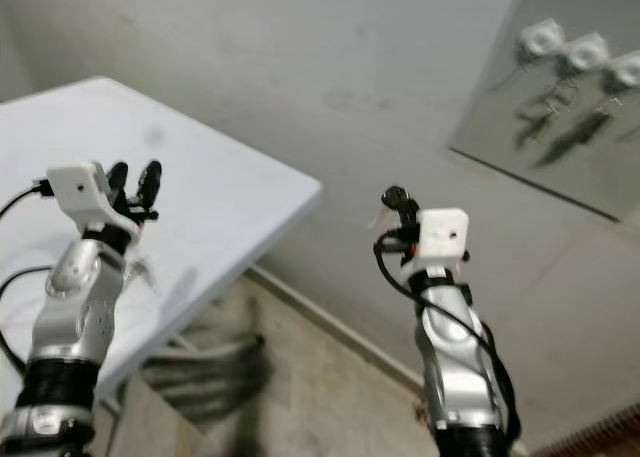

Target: Hang keys on a hook

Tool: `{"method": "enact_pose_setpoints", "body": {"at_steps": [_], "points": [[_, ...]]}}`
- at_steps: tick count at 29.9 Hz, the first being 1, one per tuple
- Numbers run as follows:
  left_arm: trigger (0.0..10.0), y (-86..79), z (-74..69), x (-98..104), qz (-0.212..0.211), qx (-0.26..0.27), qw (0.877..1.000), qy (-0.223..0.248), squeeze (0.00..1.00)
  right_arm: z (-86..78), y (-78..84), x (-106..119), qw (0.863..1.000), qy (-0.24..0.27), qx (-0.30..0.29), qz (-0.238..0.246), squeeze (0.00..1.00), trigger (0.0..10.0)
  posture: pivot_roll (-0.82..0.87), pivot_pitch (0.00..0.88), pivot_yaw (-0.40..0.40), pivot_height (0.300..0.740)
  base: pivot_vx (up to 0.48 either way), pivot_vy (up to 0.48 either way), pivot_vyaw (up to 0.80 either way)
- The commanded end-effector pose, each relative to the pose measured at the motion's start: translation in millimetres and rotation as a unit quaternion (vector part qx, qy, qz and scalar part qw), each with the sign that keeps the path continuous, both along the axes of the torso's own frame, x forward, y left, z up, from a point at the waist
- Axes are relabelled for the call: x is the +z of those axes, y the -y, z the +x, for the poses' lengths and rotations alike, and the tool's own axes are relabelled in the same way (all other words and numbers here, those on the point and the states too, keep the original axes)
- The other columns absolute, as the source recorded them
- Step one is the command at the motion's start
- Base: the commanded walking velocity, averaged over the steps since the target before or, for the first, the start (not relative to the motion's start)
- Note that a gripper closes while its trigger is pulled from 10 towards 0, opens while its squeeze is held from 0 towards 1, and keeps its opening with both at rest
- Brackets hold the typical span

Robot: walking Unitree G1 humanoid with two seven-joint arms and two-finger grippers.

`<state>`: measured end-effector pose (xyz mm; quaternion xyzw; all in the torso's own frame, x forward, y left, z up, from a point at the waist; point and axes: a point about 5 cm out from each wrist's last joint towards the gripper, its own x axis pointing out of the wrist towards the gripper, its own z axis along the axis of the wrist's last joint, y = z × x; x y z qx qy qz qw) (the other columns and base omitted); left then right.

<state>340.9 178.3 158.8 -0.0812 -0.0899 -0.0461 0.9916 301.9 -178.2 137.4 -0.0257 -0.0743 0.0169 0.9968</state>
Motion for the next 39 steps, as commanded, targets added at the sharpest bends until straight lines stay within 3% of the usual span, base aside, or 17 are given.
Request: {"method": "enact_pose_setpoints", "body": {"at_steps": [1, 6, 20, 39], "points": [[10.0, -6.2, 0.5, 2.5, 0.007, 0.008, 1.000, 0.001, 0.00, 0.6, -3.8, 6.6, 1.000, 0.012, 0.004, 0.000, 0.00, 10.0, -0.15, 0.000, -0.064, 0.740, 0.000, 0.000, -0.77], [10.0, -6.2, 0.0, 2.2, 0.008, 0.007, 1.000, 0.000, 0.00, 0.1, -3.9, 6.0, 1.000, 0.011, 0.004, 0.000, 0.00, 10.0, -0.15, 0.000, -0.063, 0.740, 0.000, 0.000, -0.77], [10.0, -5.1, -0.1, 1.2, 0.004, -0.003, 1.000, -0.010, 0.00, -2.2, -6.3, 7.0, 1.000, 0.018, 0.013, 0.011, 0.00, 10.0, -0.15, 0.000, -0.063, 0.740, 0.000, 0.000, 0.00], [10.0, -3.8, -0.2, 2.2, 0.003, -0.012, 1.000, -0.011, 0.00, -3.7, -6.1, 9.5, 0.999, 0.026, 0.012, 0.020, 0.00, 10.0, -0.15, 0.000, -0.058, 0.740, 0.416, 0.000, 0.00]]}}
